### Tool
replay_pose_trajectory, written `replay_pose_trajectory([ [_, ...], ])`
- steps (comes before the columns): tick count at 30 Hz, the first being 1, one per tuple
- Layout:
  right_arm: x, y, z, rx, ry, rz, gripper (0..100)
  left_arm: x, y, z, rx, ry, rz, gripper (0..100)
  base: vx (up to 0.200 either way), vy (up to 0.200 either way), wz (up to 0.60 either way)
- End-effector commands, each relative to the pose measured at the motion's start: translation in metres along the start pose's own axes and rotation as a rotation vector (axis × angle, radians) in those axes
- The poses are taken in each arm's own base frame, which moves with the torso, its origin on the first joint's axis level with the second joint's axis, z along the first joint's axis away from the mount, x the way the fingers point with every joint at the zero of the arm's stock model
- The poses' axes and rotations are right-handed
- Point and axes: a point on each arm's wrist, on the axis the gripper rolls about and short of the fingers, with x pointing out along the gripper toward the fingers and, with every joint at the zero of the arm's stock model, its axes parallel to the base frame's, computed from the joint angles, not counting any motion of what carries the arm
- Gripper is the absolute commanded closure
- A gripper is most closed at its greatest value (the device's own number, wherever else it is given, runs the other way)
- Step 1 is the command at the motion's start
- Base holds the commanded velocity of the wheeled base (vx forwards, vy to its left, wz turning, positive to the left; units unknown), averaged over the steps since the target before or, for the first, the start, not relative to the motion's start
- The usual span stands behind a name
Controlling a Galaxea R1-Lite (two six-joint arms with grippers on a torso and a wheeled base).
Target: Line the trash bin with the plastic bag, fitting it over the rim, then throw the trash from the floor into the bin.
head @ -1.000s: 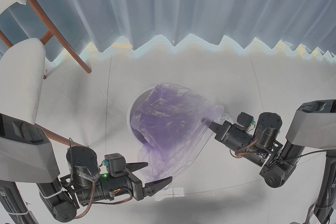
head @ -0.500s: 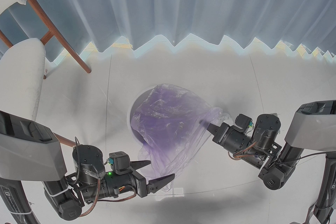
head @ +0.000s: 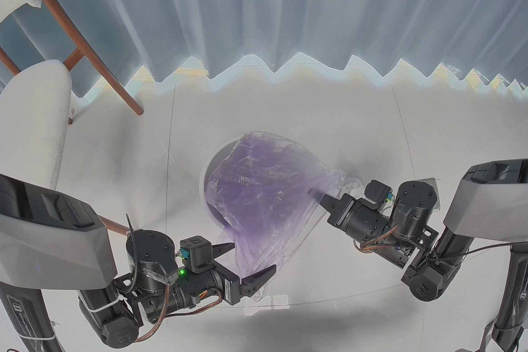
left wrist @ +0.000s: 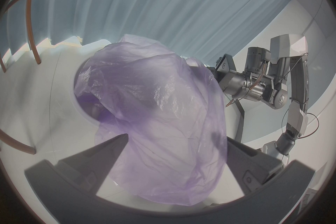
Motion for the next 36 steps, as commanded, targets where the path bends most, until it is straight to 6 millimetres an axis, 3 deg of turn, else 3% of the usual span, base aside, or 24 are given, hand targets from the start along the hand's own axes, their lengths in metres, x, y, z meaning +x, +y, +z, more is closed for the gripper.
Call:
replay_pose_trajectory([
  [1,0.000,0.001,0.000,-0.002,-0.008,0.012,100,0.004,0.002,-0.004,-0.003,0.010,0.007,100,0.000,0.000,0.00],
  [11,0.000,0.001,0.000,-0.002,-0.006,0.010,100,0.006,0.004,0.004,-0.030,-0.028,0.016,100,0.000,0.000,0.00],
  [17,-0.001,0.000,-0.002,-0.001,-0.001,0.006,100,-0.010,-0.005,0.052,-0.264,-0.210,-0.069,100,0.000,0.000,0.00],
  [23,-0.007,0.002,0.001,0.000,0.006,0.004,100,-0.021,-0.001,0.084,-0.453,-0.317,-0.155,100,0.000,0.000,0.00],
  [28,-0.014,-0.001,-0.003,0.004,0.048,0.005,100,-0.022,0.007,0.095,-0.503,-0.362,-0.155,100,0.000,0.000,0.00],
  [36,-0.015,-0.005,-0.002,0.007,0.061,0.005,100,-0.022,0.015,0.096,-0.505,-0.377,-0.121,100,0.000,0.000,0.00],
])
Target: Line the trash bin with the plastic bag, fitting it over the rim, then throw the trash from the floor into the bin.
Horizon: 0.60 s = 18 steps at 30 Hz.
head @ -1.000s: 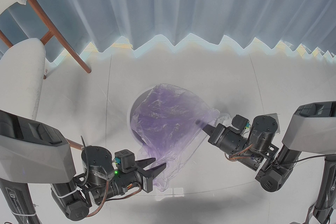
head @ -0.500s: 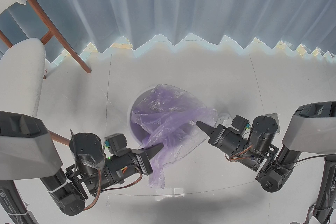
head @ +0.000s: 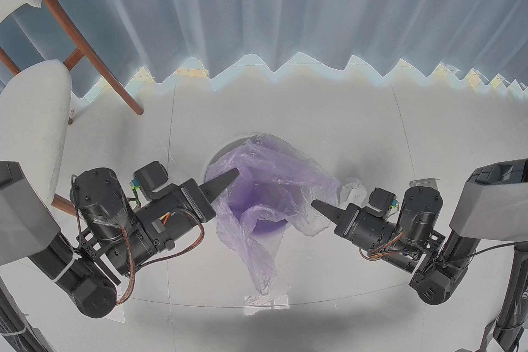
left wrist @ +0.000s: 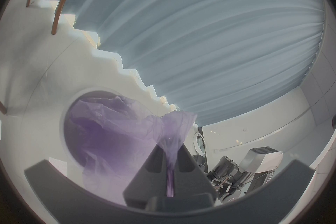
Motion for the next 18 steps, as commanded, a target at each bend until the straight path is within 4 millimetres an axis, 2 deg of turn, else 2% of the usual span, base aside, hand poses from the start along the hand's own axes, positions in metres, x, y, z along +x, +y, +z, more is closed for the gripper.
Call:
replay_pose_trajectory([
  [1,0.000,-0.001,0.001,0.000,-0.008,0.004,100,-0.003,0.003,0.008,0.008,-0.029,0.015,100,0.000,0.000,0.00],
  [4,0.000,-0.001,0.000,-0.002,-0.006,0.004,100,-0.016,0.005,0.006,-0.004,-0.008,0.035,100,0.000,0.000,0.00],
  [5,0.000,-0.001,0.000,-0.002,-0.006,0.004,100,-0.030,-0.001,0.003,0.004,0.021,0.024,100,0.000,0.000,0.00],
  [6,0.000,0.000,0.001,-0.002,-0.007,0.005,100,-0.035,-0.004,0.003,0.007,0.033,0.010,100,0.000,0.000,0.00],
  [7,0.000,-0.001,0.000,-0.002,-0.006,0.004,100,-0.036,-0.005,0.004,0.009,0.038,0.004,100,0.000,0.000,0.00],
  [10,0.000,-0.001,-0.001,-0.003,-0.002,0.003,100,-0.038,-0.008,0.006,0.015,0.034,-0.012,100,0.200,0.200,0.00],
  [18,0.000,-0.001,-0.001,-0.003,-0.001,0.004,100,-0.034,-0.007,0.002,0.012,0.047,-0.011,100,0.200,0.000,0.00],
])
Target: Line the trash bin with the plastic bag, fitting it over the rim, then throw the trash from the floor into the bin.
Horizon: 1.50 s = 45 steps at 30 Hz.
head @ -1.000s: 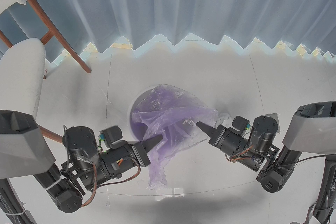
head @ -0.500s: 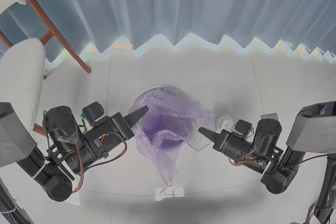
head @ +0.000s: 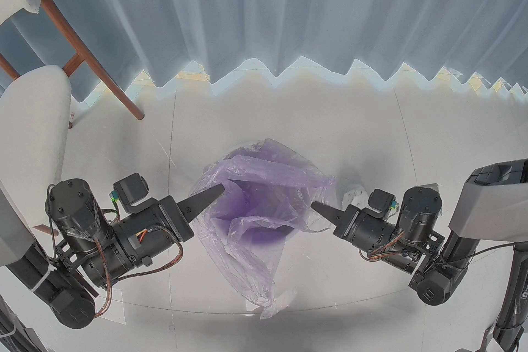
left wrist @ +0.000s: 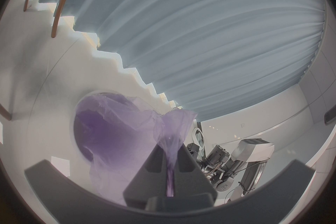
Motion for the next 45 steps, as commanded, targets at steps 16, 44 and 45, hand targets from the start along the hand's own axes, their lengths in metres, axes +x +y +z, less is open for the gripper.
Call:
replay_pose_trajectory([
  [16,-0.005,-0.009,0.010,-0.018,0.010,-0.054,100,0.018,0.009,-0.010,-0.015,0.036,0.008,100,0.050,0.000,0.00],
  [44,0.015,-0.039,0.071,0.235,-0.098,-0.101,100,0.055,0.069,0.019,-0.222,-0.175,0.159,100,0.000,0.000,0.00],
  [45,0.016,-0.041,0.072,0.244,-0.101,-0.099,100,0.056,0.071,0.019,-0.222,-0.176,0.162,100,0.000,0.000,0.00],
])
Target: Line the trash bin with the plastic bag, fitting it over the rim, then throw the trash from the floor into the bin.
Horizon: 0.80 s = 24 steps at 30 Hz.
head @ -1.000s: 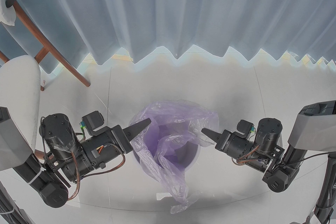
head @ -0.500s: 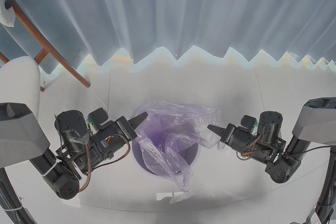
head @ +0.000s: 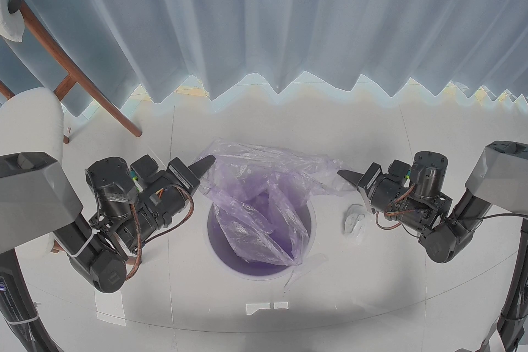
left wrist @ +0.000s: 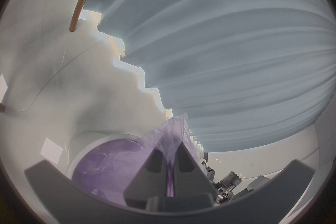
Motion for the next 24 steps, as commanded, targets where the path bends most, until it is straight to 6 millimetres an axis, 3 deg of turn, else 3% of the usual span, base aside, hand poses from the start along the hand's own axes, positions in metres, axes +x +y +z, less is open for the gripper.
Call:
replay_pose_trajectory([
  [1,0.007,-0.004,0.007,0.027,-0.026,0.008,100,0.004,0.011,0.002,-0.002,-0.008,0.023,100,0.000,0.000,0.00],
  [13,0.016,-0.016,0.026,0.111,-0.081,0.010,100,0.012,0.031,0.021,-0.082,-0.078,0.054,100,0.000,0.000,0.00],
  [24,0.026,-0.041,0.025,0.094,-0.131,0.051,100,0.020,0.054,0.017,-0.098,-0.072,0.100,100,0.000,0.000,0.00],
])
